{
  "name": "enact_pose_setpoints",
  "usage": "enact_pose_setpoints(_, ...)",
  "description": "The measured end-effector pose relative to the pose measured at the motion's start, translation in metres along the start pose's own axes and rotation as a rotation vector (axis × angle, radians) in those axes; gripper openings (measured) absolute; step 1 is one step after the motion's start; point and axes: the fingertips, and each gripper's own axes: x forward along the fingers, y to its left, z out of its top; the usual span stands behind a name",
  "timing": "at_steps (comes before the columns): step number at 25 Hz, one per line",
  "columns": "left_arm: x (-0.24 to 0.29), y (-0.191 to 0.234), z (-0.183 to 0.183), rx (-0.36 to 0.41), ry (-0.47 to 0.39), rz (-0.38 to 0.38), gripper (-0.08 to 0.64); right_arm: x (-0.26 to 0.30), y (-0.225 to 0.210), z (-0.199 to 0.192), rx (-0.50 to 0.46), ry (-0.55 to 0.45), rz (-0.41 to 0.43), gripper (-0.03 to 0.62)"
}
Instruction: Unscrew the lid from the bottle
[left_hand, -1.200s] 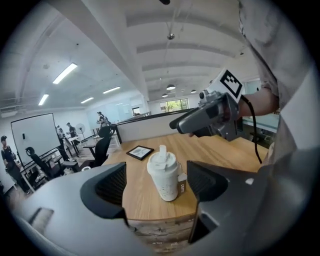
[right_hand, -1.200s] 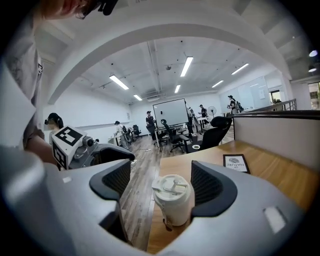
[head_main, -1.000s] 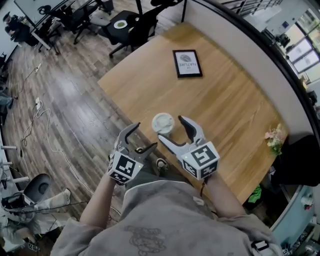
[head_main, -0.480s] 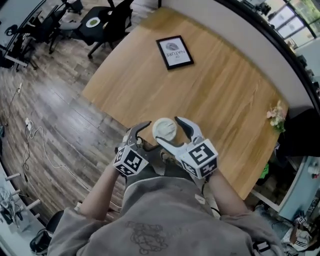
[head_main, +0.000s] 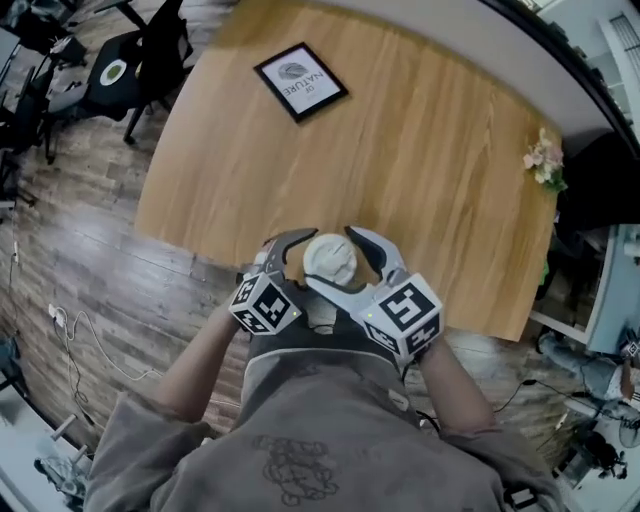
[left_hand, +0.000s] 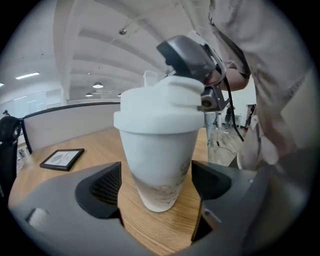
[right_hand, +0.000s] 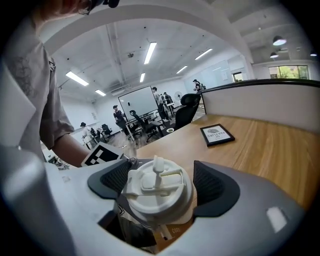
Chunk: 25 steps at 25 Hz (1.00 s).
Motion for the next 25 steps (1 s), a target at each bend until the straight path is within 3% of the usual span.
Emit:
enact_pose_setpoints(6, 0.017, -0.005, 0.003, 0.049, -0.021, -0.141, 0.429, -0.002, -0.003, -0.001, 0.014, -0.039, -0.085, 0.411)
enact_pose_setpoints(11, 0.020, -0.007, 0.006, 0.010, -0.051, -0.151, 0.393, -0.005, -0.005, 0.000, 0.028, -0.097, -0.138, 0.408)
enact_pose_setpoints(14, 0.022, -0.006, 0.006, 0.013, -0.046, -0.153, 0.393, -0.006, -0.006, 0.000, 0.001, -0.108, -0.122, 0.407)
enact_pose_setpoints(18, 0.023, -0.011, 0.005, 0.030, -0.042, -0.158, 0.391, -0.007, 0.002, -0.004, -0.084, -0.079, -0.009, 0.399)
enact_pose_setpoints(25, 0.027, -0.010, 0.008, 0.032, -0.041, -0.187, 0.391, -0.008, 0.013, -0.001, -0.268, -0.006, 0.354, 0.400)
